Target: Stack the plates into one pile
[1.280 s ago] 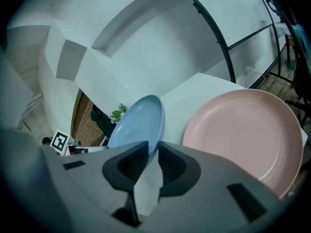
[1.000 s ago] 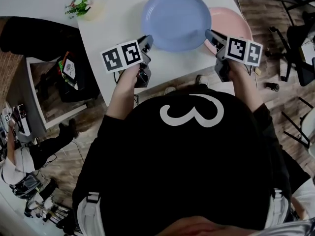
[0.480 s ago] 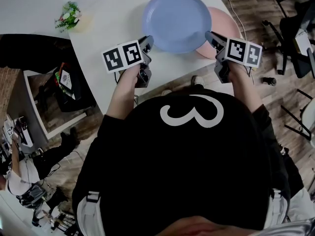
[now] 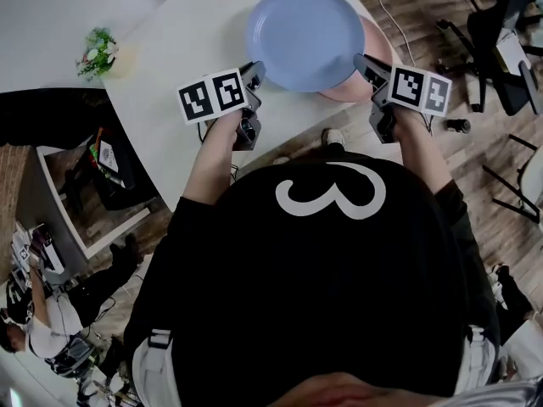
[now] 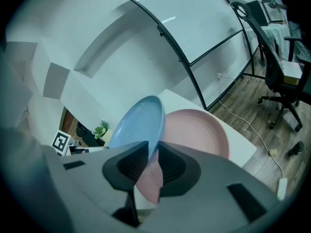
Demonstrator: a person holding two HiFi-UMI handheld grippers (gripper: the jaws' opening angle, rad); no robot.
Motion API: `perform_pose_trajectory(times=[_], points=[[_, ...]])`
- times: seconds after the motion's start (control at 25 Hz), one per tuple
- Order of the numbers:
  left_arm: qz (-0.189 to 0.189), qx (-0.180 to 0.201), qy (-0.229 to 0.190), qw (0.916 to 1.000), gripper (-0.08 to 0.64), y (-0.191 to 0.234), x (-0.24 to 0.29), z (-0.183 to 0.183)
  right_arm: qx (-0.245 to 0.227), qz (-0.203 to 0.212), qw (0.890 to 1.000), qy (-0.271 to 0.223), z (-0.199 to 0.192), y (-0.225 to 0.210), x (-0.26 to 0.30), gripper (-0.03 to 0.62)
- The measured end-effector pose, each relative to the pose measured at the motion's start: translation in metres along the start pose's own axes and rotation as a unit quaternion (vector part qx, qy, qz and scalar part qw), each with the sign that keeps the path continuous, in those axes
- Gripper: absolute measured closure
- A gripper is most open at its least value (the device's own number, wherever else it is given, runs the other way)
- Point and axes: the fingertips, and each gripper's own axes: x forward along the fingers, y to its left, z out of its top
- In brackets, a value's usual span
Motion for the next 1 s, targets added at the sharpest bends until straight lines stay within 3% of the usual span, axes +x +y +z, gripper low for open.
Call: perform_pose_trajectory(times=[0.48, 1.0], points=[[-0.022, 0.009, 0.03, 0.9993, 0.486, -0.012, 0.029, -0.001, 0.023, -0.032, 0.999, -0.003, 0.0, -0.027, -0.008, 0.514], [-0.009, 0.008, 0.051, 0.9986, 0.486, -0.049, 0.063, -0.029, 0.052, -0.029, 0.998, 0.011, -0.007, -0.079, -0.034, 0.514]])
